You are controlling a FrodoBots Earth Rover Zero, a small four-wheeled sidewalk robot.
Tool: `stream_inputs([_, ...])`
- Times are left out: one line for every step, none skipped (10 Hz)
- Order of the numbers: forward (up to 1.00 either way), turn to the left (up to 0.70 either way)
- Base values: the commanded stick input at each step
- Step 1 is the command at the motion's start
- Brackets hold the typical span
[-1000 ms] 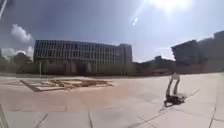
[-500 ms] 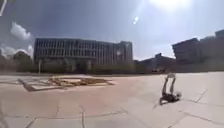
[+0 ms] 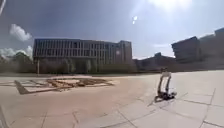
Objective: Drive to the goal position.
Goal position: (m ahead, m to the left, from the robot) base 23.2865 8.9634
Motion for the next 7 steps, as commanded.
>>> stream_inputs([0.7, -0.11])
stream_inputs([0.7, -0.11])
stream_inputs([0.7, -0.11])
stream_inputs([0.7, -0.11])
stream_inputs([0.7, -0.11])
stream_inputs([0.7, -0.05])
stream_inputs([0.7, 0.05])
